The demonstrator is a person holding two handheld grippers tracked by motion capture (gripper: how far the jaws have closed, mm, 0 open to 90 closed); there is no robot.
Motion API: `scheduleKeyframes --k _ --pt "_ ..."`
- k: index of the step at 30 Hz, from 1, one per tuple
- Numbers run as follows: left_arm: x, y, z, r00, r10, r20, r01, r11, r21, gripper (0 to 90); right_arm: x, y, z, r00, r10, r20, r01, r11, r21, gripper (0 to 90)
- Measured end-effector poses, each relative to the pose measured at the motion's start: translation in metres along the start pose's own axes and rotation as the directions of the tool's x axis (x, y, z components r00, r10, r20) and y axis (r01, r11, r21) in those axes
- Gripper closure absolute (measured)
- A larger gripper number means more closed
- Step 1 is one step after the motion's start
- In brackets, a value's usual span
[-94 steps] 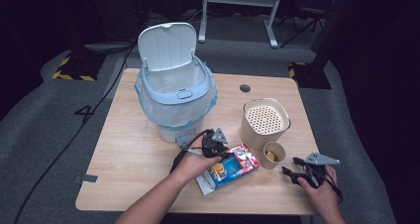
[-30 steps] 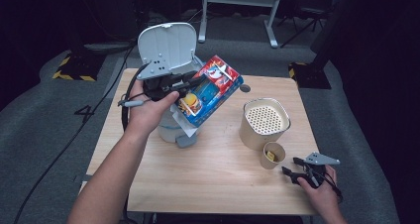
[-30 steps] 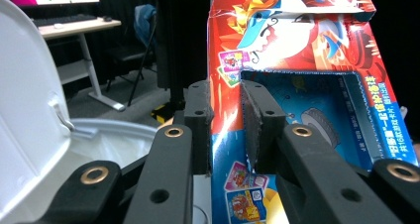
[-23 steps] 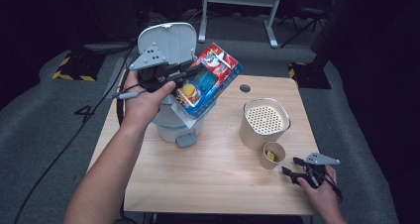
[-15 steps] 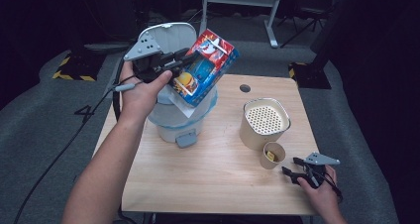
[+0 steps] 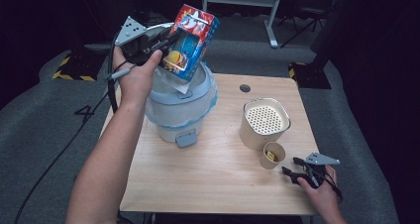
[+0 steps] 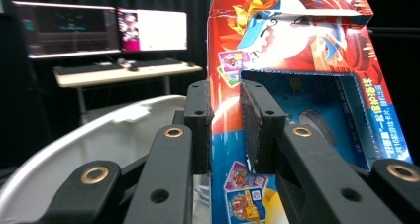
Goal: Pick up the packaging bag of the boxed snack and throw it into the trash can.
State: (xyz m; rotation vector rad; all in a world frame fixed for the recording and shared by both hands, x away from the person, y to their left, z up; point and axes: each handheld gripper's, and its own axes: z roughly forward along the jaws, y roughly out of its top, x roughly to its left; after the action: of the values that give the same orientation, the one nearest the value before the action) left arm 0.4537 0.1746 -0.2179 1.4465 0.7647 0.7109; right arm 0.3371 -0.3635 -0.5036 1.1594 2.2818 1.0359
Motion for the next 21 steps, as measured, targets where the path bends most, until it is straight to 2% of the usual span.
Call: scheduleKeyframes --k 2,5,8,12,16,21 --pt "0.002 0.0 0.001 0.9998 -0.001 -0.019 0.001 1.0 -0.005 74.9 0.0 0.0 0.0 1.0 0.0 0.0 0.0 1.0 0.0 33.5" --pt "0.005 0.0 0.004 0.9982 0.037 -0.047 -0.037 0.9993 -0.001 74.9 0.0 0.0 0.0 1.0 -0.001 0.0 0.001 1.0 0.0 33.5" --pt "0.008 -0.002 0.008 0.998 0.045 -0.044 -0.045 0.999 0.004 74.8 0.0 0.0 0.0 1.0 0.001 0.0 -0.001 1.0 0.0 33.5" --pt "0.012 -0.004 0.013 0.9955 0.066 -0.068 -0.065 0.9978 0.009 74.8 0.0 0.0 0.0 1.0 0.001 0.0 -0.001 1.0 0.0 33.5" --pt "0.014 -0.008 0.017 0.9938 0.066 -0.09 -0.065 0.9978 0.011 74.8 0.0 0.0 0.0 1.0 0.0 0.0 0.0 1.0 -0.001 33.5" --pt "0.015 -0.011 0.02 0.9937 0.064 -0.091 -0.064 0.9979 0.007 74.8 0.0 0.0 0.0 1.0 0.001 0.0 -0.001 1.0 -0.001 33.5"
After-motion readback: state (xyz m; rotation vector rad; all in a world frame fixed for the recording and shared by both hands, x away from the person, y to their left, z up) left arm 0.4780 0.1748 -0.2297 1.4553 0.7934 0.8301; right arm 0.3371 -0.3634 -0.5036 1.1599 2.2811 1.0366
